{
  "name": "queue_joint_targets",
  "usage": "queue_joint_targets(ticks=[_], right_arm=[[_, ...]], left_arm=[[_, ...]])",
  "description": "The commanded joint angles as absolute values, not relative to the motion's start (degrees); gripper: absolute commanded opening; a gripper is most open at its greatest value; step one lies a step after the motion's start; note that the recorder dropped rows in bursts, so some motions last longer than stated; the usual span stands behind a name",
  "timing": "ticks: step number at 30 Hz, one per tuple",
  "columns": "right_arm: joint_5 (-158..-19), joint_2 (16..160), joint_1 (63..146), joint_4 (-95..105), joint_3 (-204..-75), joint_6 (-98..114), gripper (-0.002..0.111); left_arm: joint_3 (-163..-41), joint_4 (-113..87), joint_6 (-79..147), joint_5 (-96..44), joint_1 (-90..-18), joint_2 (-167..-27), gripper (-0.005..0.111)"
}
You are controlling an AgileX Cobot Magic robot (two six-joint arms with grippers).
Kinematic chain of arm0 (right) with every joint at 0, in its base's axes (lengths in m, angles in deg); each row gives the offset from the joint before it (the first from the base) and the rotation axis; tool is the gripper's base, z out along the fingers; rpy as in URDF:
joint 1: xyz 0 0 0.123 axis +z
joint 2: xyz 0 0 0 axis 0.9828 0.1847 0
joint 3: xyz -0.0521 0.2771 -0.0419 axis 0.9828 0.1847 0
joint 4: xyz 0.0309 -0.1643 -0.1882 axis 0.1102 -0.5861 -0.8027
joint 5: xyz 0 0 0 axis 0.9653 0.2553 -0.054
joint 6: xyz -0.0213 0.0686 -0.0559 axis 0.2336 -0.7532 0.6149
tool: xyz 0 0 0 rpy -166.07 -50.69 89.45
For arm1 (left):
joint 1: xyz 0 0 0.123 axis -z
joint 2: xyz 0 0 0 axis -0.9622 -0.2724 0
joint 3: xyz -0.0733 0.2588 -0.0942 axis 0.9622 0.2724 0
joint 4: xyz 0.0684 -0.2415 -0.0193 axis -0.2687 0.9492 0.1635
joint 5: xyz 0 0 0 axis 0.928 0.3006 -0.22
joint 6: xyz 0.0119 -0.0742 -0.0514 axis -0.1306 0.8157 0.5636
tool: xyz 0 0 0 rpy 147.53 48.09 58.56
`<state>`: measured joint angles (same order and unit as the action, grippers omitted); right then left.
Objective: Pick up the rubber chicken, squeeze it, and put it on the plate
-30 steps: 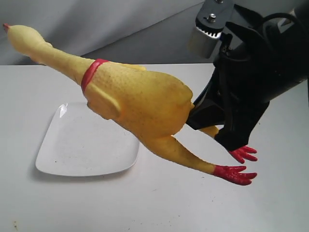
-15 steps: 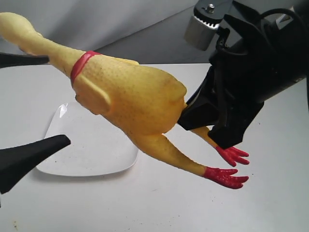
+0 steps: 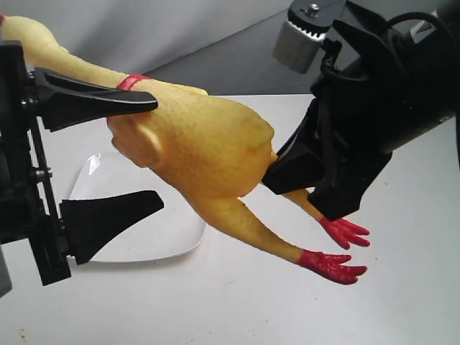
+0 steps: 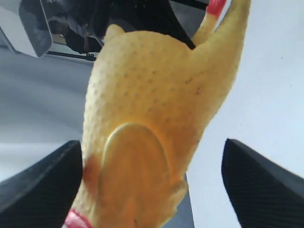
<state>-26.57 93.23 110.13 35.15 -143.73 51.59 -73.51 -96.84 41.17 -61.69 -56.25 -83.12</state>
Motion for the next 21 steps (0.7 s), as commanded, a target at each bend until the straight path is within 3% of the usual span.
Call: queue_joint_targets(ticks=[1, 5, 7, 12, 21], right_arm=[[-27.44, 92.70, 110.28, 38.17, -143.76, 51.63, 0.000], [-26.00, 92.70, 110.28, 39.86, -143.76, 52.15, 0.000], [-25.23, 92.70, 110.28, 40.14, -143.76, 52.15, 0.000], [-25.13, 92.70, 110.28, 40.37, -143.76, 52.15, 0.000], [-25.13, 92.70, 110.28, 40.37, -143.76, 52.15, 0.000]], left_arm=[[-73.77, -94.14, 38.82, -60.11, -55.90, -84.57, 0.070], [-73.77, -90.92, 36.37, -58.94, -55.90, -84.57, 0.060], [-73.77, -90.92, 36.37, -58.94, -55.90, -84.57, 0.048], [-73.77, -91.41, 43.35, -58.94, -55.90, -84.57, 0.003], [-73.77, -98.65, 49.07, -58.12, -55.90, -84.57, 0.001]])
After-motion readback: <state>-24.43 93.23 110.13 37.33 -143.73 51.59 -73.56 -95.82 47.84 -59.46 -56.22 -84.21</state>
